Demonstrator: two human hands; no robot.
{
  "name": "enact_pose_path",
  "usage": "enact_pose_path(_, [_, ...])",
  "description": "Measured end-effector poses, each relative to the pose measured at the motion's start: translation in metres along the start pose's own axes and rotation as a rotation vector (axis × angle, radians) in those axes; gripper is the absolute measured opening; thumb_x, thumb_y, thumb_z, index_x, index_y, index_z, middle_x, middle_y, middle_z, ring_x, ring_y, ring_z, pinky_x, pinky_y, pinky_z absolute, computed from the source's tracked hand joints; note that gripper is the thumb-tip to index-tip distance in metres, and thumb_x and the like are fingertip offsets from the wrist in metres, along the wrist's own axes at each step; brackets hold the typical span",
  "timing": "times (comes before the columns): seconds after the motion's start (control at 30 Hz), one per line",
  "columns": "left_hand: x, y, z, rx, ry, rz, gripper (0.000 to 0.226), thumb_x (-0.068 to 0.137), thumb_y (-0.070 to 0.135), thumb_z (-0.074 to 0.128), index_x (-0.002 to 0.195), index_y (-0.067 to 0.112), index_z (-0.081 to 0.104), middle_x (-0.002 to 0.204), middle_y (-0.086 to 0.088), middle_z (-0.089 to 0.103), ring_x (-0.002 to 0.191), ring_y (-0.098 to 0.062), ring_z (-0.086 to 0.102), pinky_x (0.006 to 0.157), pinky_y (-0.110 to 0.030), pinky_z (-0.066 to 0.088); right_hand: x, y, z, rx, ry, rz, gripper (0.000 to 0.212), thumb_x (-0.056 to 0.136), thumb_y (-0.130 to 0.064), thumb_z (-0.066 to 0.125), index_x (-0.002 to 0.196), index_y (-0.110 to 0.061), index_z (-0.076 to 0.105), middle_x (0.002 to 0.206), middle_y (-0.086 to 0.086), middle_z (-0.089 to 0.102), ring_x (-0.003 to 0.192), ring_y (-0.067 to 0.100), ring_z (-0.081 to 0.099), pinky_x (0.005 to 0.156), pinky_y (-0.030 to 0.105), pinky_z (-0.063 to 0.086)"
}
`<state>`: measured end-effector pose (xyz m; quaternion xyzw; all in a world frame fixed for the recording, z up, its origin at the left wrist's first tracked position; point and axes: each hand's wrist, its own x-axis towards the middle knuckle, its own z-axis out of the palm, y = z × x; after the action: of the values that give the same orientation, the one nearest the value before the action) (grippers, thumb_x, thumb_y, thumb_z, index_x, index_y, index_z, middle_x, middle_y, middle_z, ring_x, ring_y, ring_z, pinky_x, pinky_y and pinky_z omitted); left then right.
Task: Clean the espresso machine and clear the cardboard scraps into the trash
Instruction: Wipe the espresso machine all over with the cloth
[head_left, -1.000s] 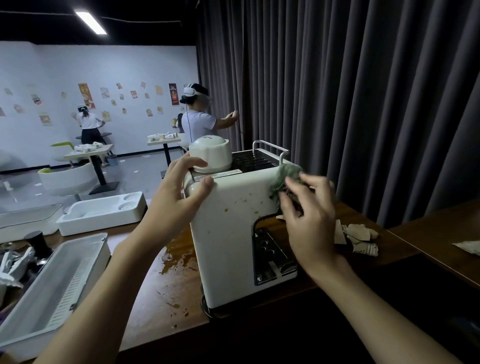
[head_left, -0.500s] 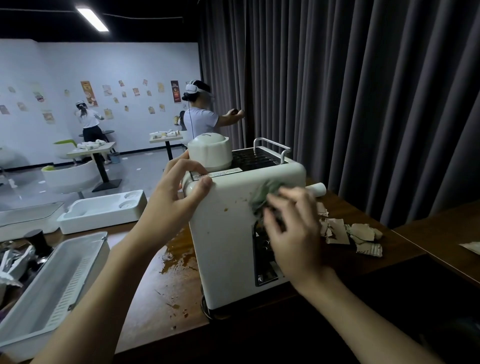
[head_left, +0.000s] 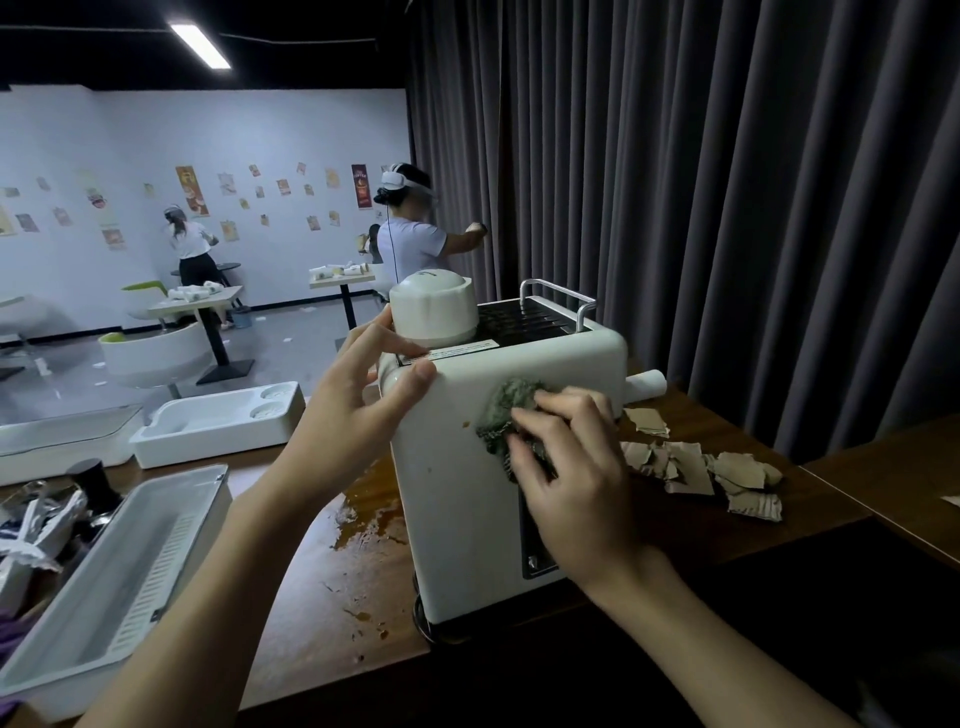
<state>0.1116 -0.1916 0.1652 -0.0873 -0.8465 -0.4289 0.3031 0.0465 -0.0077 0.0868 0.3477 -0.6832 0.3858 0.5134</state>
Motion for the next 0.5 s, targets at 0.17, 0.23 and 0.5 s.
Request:
enact_pose_path(0.17, [0.0, -0.013, -0.009, -0.025, -0.053, -0.009, 0.027, 0.086, 0.058, 0.056, 0.107, 0.043, 0.063, 0.154, 0.03, 0.032, 0.137, 0.01, 0.036, 0.109, -0.027, 0.032, 0.019, -0.002, -0.003, 0.059, 0.187, 0.293, 0.018, 0.083, -0.002, 0.072, 0.101, -0.001, 0.069, 0.102, 0.013, 0.059, 0.1, 0.031, 0.058, 0.088, 0.045, 0.049])
enact_pose_path(0.23, [0.0, -0.013, -0.011, -0.051, -0.067, -0.007, 0.029, 0.088, 0.055, 0.055, 0.108, 0.037, 0.066, 0.154, 0.03, 0.033, 0.135, 0.01, 0.038, 0.11, -0.03, 0.033, 0.016, -0.021, 0.007, 0.07, 0.177, 0.28, 0.017, 0.083, -0.001, 0.07, 0.1, 0.0, 0.068, 0.101, 0.014, 0.06, 0.099, 0.032, 0.058, 0.09, 0.042, 0.048])
enact_pose_path(0.5, [0.0, -0.019, -0.011, -0.1, -0.062, -0.011, 0.035, 0.091, 0.047, 0.044, 0.11, 0.034, 0.07, 0.157, 0.021, 0.032, 0.141, 0.005, 0.033, 0.113, -0.034, 0.032, 0.019, -0.031, 0.008, 0.086, 0.136, 0.239, 0.024, 0.084, -0.002, 0.07, 0.108, 0.001, 0.067, 0.102, 0.012, 0.061, 0.1, 0.029, 0.057, 0.093, 0.033, 0.046])
